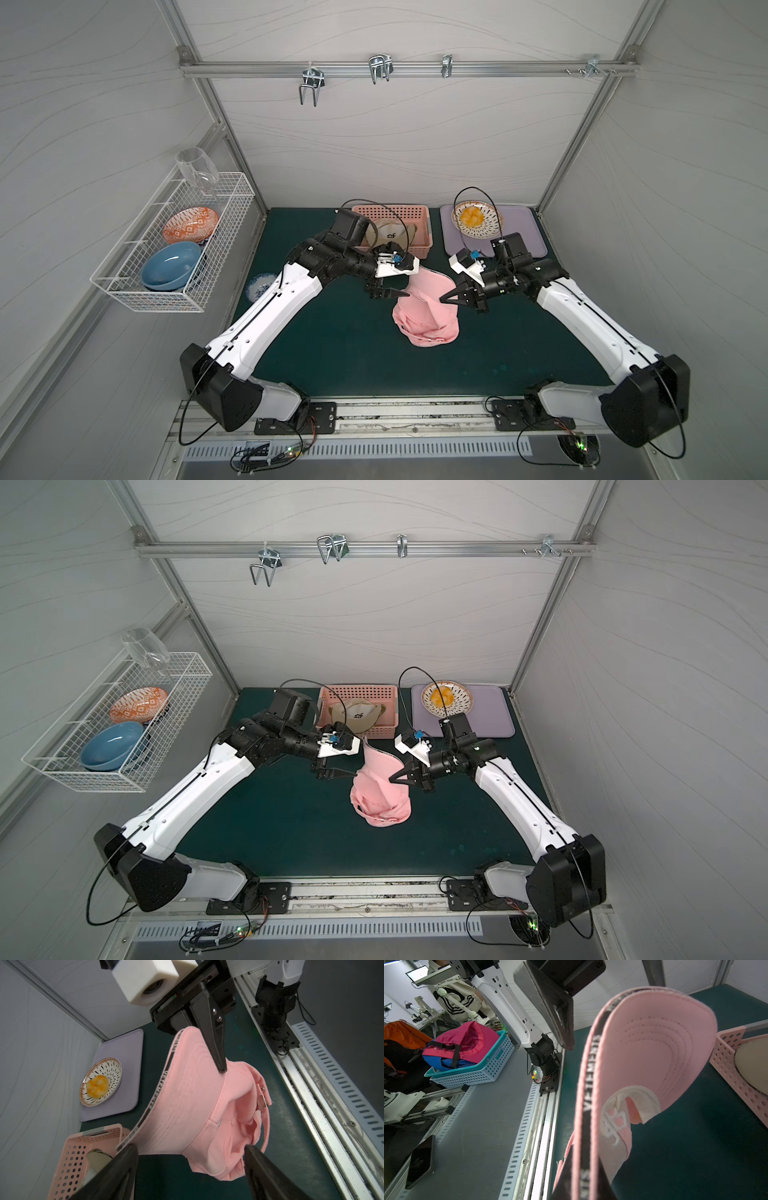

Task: Turn the baseball cap inside out
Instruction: Turn over the baseball cap.

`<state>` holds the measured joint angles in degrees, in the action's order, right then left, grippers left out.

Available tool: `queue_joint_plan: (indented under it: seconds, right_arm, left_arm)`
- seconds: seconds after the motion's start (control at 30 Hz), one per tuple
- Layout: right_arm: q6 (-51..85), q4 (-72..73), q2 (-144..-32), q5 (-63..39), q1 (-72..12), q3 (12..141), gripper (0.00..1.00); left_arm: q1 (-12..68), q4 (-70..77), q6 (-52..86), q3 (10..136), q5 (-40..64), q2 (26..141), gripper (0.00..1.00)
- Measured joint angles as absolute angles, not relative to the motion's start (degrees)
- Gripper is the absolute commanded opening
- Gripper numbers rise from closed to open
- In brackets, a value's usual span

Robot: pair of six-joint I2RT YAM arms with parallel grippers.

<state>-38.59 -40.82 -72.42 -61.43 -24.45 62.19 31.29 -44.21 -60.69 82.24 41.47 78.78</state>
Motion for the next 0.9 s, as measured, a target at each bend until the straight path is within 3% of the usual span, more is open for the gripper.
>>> queue_joint_plan:
  seconds: [0.2,0.33,0.57,0.73,0.9]
  right_arm:
    - [-38.87,-41.01,-72.42,-61.56,-25.61,62.19,0.00]
    - [-38.98,-41.08,-72.42,-61.56,-26.04,62.19,0.00]
    - [-38.89,-41.04,-72.42,-60.69,-26.26,62.26,0.00]
    - [-38.81,-41.50,-72.42,-59.13,-26.59,62.22,0.00]
    - [-38.52,-41.43,-72.42,-57.95,-26.96,62.02,0.00]
  left_arm:
    - [31.40,-38.22,-59.77,81.87,40.16,77.41,0.83]
    - [31.42,-43.33,-62.26,84.09,44.12,78.63,0.78]
    - [31.57,-55.64,-67.99,91.09,49.41,84.62,0.60]
    - [31.66,-58.19,-69.28,92.20,49.98,86.28,0.58]
    - [31.68,-58.11,-68.49,92.51,50.30,87.09,0.40]
